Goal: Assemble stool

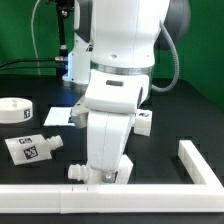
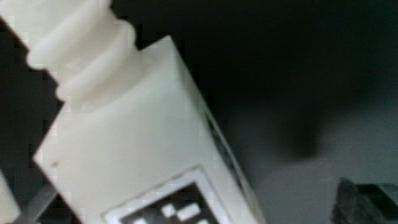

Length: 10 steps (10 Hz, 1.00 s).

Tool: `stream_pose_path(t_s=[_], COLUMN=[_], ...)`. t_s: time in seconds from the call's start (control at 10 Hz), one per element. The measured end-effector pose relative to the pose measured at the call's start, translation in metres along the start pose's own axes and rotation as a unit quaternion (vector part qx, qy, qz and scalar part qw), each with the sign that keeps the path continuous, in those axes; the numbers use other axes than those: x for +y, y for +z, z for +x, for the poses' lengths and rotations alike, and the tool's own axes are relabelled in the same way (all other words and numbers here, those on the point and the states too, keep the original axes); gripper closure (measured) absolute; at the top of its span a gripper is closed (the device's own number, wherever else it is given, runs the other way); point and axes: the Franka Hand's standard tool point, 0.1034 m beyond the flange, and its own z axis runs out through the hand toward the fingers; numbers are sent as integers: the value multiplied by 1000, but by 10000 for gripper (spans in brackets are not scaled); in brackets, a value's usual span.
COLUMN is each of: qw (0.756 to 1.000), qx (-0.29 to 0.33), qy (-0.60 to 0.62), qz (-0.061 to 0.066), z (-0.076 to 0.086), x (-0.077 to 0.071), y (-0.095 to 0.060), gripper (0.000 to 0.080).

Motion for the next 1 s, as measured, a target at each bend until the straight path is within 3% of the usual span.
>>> stream_pose_path(t_s=[0.3,0.4,0.5,0.6,0.8,0.9,1.0], qw=[1000,1000,1000,1000,996,986,987], qx=[0,0,0,0,5,-3,-9], qy=[0,0,0,12,90,164,160], qz=[1,1,1,1,0,24,32], z=[0,0,0,-2,-32,-41,-44], x=[-1,-1,-1,-2,-23,-44,-47], y=[1,1,1,0,-18,-22,-29], gripper=[177,358,470,470,468,468,468])
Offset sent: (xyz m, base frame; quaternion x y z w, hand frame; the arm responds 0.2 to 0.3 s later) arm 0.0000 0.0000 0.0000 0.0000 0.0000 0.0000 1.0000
